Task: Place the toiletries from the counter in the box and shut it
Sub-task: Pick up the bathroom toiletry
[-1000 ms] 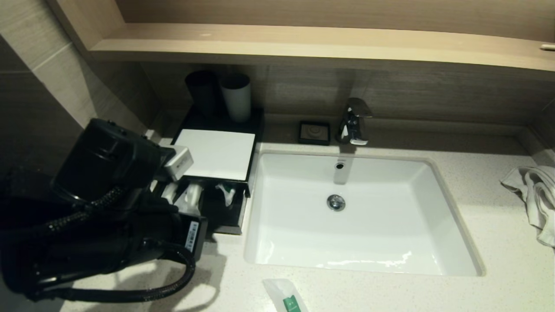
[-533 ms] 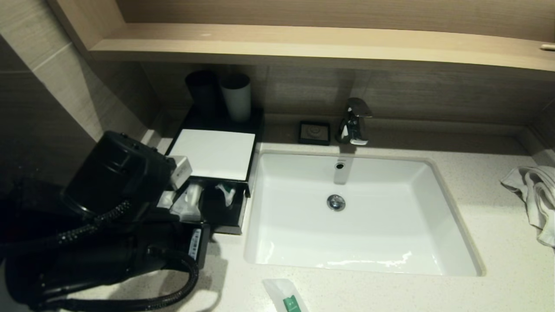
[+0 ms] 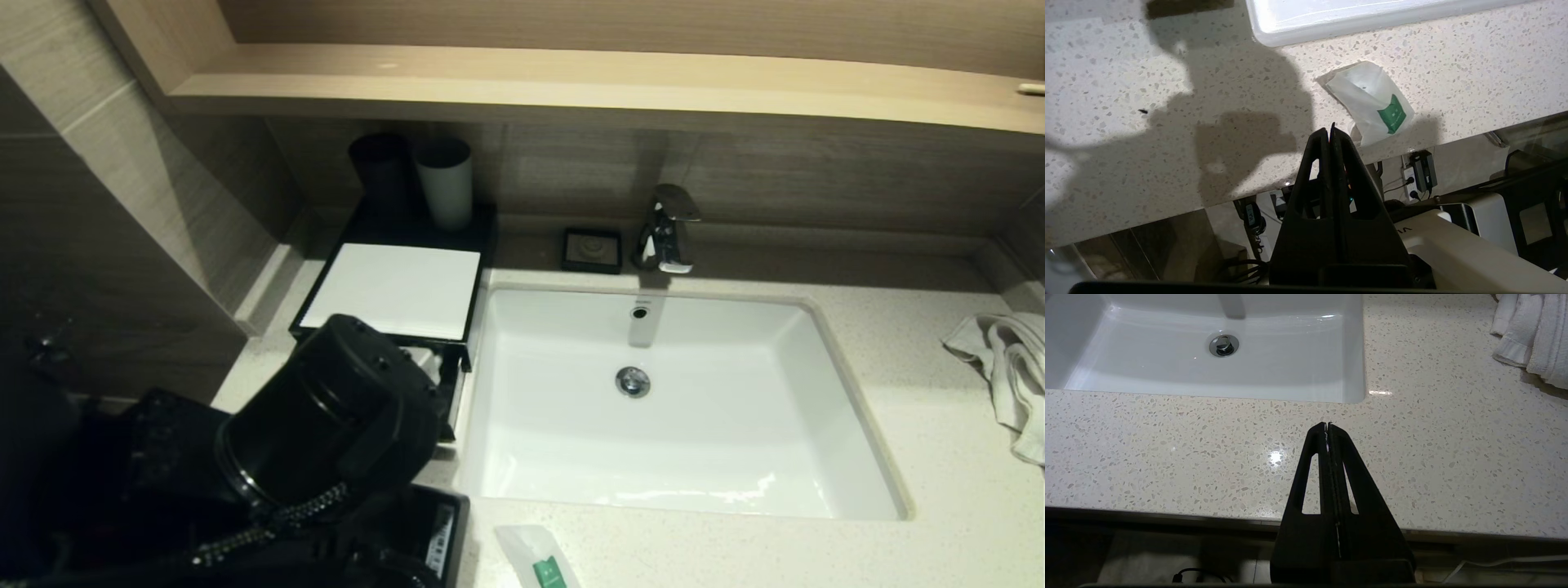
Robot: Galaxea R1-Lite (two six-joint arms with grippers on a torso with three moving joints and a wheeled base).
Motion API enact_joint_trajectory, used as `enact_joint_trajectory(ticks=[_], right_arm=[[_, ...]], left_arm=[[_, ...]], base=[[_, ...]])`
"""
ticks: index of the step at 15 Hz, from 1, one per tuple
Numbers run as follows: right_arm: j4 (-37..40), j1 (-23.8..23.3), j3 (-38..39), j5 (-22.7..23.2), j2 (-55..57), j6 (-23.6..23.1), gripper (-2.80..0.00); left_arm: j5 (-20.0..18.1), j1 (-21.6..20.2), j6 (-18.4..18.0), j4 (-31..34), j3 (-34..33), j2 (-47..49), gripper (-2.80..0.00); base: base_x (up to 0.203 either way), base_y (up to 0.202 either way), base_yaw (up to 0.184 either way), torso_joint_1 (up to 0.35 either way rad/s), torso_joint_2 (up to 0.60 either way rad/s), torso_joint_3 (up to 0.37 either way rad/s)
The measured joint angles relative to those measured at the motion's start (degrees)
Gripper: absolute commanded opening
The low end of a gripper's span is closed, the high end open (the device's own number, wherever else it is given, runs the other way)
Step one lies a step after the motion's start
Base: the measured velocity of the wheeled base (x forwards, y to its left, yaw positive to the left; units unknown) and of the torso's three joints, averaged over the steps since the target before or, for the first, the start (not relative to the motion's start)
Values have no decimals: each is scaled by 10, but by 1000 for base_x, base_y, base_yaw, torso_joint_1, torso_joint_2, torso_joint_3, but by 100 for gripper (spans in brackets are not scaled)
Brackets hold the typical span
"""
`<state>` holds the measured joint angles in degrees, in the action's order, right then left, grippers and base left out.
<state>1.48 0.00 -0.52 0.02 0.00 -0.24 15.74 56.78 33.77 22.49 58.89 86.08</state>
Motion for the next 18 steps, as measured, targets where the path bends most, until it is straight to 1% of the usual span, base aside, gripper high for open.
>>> enact_joint_trajectory(ticks=[2,3,4,7,9,11,13,18], right_arm=[[0,0,0,0,0,0,-280],[0,0,0,0,0,0,-280],[0,0,0,0,0,0,-280],[0,0,0,0,0,0,-280],[0,0,0,1,0,0,-280],[0,0,0,0,0,0,-280],[0,0,0,0,0,0,-280],[0,0,0,0,0,0,-280]], left_arm=[[5,9,-8,1,22,22,-280],[6,10,-21,0,30,34,-280],[6,10,-47,-3,36,47,-280],[6,15,-144,-11,48,80,-280],[6,17,-190,-25,57,102,-280],[4,17,-223,-61,64,122,-280],[2,17,-235,-84,69,141,-280],[2,19,-251,-90,80,171,-280]], base=[[0,0,0,0,0,0],[0,0,0,0,0,0],[0,0,0,0,0,0],[0,0,0,0,0,0],[0,0,0,0,0,0],[0,0,0,0,0,0],[0,0,0,0,0,0],[0,0,0,0,0,0]])
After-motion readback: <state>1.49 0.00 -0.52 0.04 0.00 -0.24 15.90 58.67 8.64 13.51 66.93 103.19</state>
